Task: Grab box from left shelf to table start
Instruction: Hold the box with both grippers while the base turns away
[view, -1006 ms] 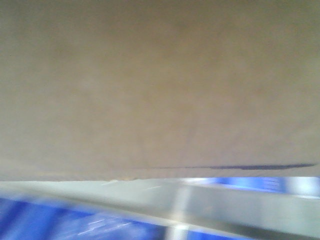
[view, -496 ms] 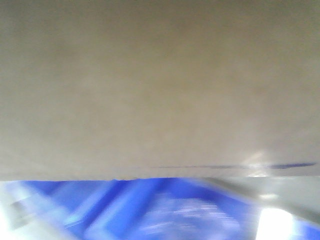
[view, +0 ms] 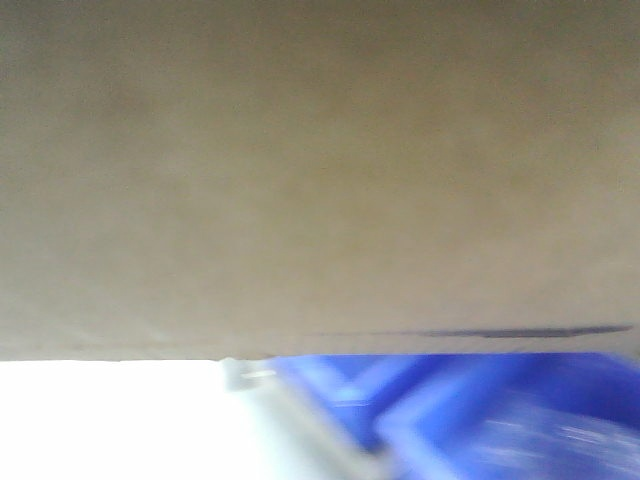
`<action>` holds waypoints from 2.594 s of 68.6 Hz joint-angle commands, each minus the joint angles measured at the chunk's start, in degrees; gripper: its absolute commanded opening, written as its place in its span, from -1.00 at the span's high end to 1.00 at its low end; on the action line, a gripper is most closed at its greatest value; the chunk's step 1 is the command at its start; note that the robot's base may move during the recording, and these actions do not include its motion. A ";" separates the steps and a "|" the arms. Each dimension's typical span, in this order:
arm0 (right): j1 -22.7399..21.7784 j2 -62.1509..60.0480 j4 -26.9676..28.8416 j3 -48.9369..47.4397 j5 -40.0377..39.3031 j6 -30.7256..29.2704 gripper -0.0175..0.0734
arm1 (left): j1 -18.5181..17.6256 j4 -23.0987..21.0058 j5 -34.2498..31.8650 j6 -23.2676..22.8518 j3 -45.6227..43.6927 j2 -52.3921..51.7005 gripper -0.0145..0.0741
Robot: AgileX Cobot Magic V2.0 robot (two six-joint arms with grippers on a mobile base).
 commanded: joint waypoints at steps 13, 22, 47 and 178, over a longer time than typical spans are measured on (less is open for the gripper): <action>-0.20 0.98 -2.67 -1.69 -7.86 -0.75 0.49 | -0.11 0.06 -7.74 -1.41 -2.12 0.55 0.90; -0.20 0.98 -2.67 -1.69 -7.86 -0.75 0.49 | -0.11 0.06 -7.74 -1.41 -2.12 0.55 0.90; -0.20 0.98 -2.67 -1.69 -7.86 -0.75 0.49 | -0.11 -1.79 -7.74 -1.41 -2.12 0.55 0.90; -0.20 1.20 -2.67 -1.64 -7.79 -0.75 0.49 | -0.11 -4.57 -7.94 -1.41 -2.12 0.56 0.90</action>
